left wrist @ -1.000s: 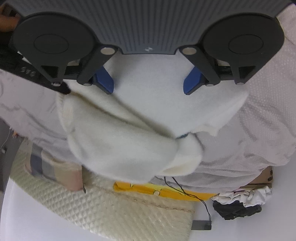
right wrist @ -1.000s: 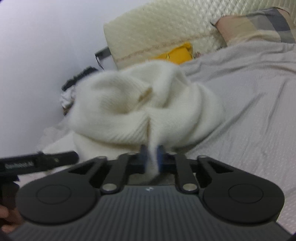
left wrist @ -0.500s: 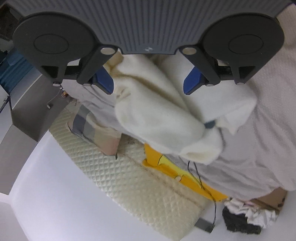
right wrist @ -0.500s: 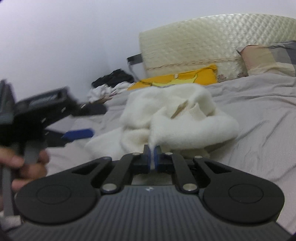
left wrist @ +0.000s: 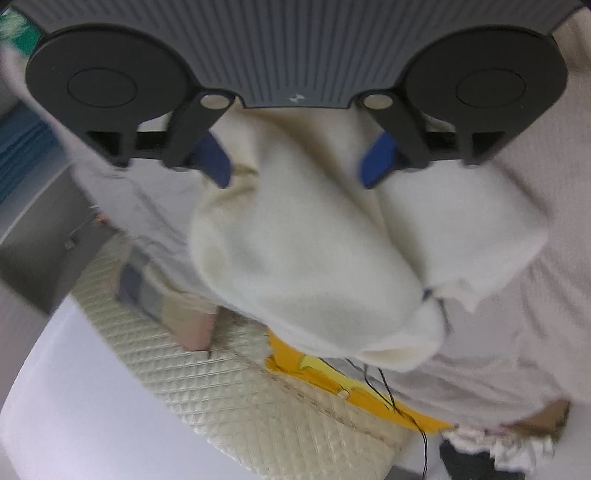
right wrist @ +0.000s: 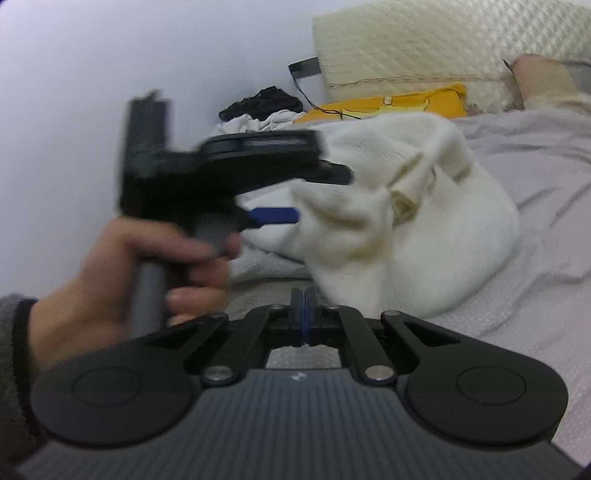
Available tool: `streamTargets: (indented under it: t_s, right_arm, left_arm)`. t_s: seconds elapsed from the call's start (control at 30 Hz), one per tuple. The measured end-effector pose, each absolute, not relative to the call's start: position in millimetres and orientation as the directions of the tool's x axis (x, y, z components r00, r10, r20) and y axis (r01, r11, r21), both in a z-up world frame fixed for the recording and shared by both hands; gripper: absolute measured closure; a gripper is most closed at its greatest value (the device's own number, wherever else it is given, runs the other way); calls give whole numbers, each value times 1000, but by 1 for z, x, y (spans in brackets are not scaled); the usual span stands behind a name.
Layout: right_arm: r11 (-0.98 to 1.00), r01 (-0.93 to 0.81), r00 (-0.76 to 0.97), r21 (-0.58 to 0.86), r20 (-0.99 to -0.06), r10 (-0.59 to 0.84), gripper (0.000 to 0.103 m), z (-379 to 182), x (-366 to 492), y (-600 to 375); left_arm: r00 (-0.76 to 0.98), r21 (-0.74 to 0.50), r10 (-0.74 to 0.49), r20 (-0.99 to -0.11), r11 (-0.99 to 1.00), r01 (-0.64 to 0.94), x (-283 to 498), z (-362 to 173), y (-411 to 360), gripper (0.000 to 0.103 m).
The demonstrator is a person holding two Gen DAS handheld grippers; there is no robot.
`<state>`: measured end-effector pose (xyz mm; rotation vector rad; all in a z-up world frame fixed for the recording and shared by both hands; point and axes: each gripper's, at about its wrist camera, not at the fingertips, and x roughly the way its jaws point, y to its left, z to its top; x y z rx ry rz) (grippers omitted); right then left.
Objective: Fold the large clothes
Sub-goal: 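Close the left gripper on the sweater while the right gripper holds its fabric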
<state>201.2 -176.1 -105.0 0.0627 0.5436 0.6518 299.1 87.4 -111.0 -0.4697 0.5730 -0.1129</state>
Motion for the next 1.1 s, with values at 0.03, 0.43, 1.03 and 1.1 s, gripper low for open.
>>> streamTargets:
  t_s: [0.03, 0.43, 1.03, 1.1]
  right_arm:
    - [806, -552, 667, 212, -468, 580, 100, -105, 203, -174]
    - [883, -307, 745, 356, -488, 455, 29, -126, 259, -214]
    - [889, -447, 727, 99, -538, 426, 95, -156, 285, -162]
    - [895, -437, 760, 88, -496, 420, 96, -142, 276, -169]
  left_arm:
    - [834, -432, -206, -512, 901, -43, 303, -113, 86, 46]
    - [925, -492, -153, -348, 870, -41, 265, -72, 128, 90]
    - [971, -603, -107, -215, 796, -45, 209, -47, 180, 96]
    - [976, -619, -98, -194, 784, -44, 202, -43, 183, 97]
